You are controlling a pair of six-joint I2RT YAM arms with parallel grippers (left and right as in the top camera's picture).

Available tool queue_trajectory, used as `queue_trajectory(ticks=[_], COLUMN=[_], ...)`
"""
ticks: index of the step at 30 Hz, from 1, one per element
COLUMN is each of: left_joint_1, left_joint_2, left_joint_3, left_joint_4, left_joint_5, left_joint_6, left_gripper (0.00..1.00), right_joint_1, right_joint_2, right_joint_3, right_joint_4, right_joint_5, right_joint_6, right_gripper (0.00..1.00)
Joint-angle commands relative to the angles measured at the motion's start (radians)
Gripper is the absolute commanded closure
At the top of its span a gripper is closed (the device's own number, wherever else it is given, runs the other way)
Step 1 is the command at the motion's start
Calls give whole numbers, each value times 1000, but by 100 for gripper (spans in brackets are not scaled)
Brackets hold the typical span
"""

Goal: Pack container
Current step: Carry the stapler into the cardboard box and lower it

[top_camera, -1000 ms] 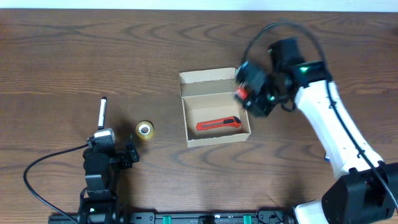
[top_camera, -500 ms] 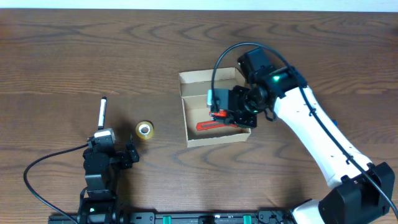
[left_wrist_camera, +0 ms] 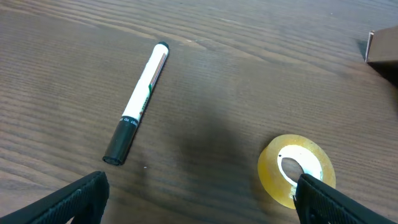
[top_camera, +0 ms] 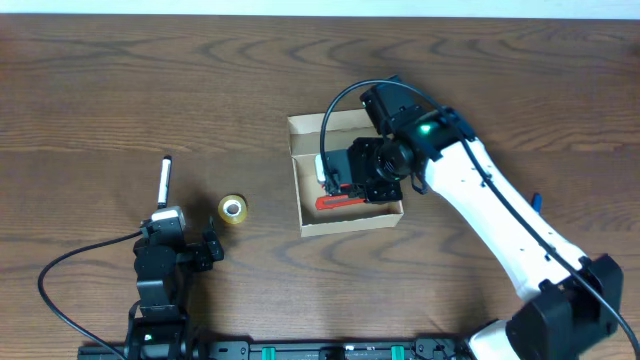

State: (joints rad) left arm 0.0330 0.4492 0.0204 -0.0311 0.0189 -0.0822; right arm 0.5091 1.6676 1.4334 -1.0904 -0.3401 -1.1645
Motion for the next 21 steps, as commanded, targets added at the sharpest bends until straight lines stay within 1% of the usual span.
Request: queue_trajectory(ticks=[1, 15, 21], left_joint_1=[6, 6, 6], left_joint_2=[0, 0, 0], left_joint_3=[-6, -6, -6], left_joint_4=[-47, -46, -45], left_joint_5=[7, 6, 6], left_joint_6=[-10, -11, -11], left_gripper=[5, 5, 5], right_joint_1=[10, 9, 9], right_joint_2=[71, 277, 358], right_joint_3=[22, 22, 22], right_joint_4=[3, 58, 72], right_joint_5=[-1, 82, 82], right_joint_6=[-49, -71, -71], right_gripper=[99, 99, 99])
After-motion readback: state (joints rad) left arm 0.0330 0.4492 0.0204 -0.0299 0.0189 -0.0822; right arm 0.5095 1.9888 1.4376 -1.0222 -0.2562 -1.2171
